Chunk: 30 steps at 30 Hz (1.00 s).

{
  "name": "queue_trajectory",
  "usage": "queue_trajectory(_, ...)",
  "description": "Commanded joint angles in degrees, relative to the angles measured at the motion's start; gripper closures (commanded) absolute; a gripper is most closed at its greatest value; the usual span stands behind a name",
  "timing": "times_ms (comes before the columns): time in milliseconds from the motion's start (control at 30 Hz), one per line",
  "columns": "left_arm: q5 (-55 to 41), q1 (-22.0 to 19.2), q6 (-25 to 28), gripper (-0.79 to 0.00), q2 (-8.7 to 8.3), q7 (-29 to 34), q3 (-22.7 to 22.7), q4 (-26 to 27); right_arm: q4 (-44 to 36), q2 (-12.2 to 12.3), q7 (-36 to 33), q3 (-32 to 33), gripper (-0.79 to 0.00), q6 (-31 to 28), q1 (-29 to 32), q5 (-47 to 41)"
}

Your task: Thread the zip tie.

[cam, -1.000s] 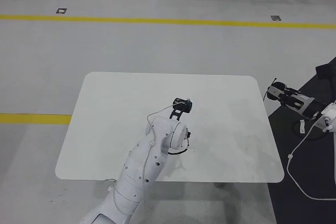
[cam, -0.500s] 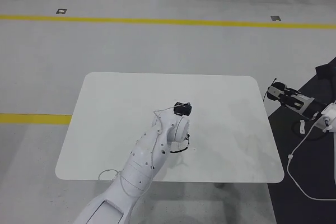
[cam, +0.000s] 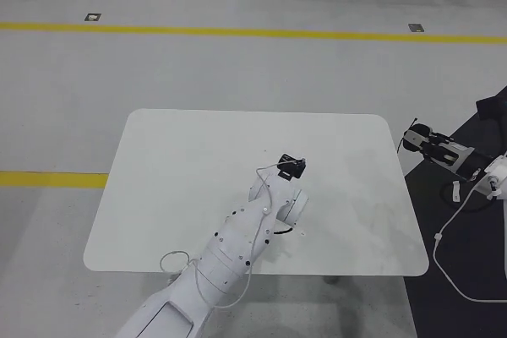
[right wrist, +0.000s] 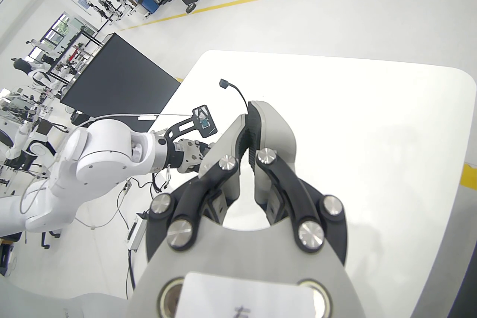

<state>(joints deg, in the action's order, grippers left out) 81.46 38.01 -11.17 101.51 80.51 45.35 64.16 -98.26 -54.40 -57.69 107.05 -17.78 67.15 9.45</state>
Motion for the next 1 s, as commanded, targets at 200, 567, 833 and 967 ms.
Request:
queue_trajectory(200, 5.86, -0.61, 7.11, 0.000, 0.63, 3.23, -4.40, -0.80, 0.00, 0.00, 0.00, 0.00, 0.000, 0.00, 0.00, 0.00)
queue_trajectory(567, 4.96, 0.86, 9.41, 0.000, 0.78, -1.63, -4.21, 0.20, 0.00, 0.00, 0.00, 0.00, 0.000, 0.00, 0.00, 0.00)
queue_trajectory(833, 11.41, 0.56, 12.25, 0.000, 1.14, -0.07, -6.32, -1.21, 0.00, 0.00, 0.00, 0.00, 0.000, 0.00, 0.00, 0.00)
queue_trajectory(967, 11.45, 0.16, 14.35, 0.000, 1.58, 0.83, -6.60, -2.02, 0.00, 0.00, 0.00, 0.00, 0.000, 0.00, 0.00, 0.00)
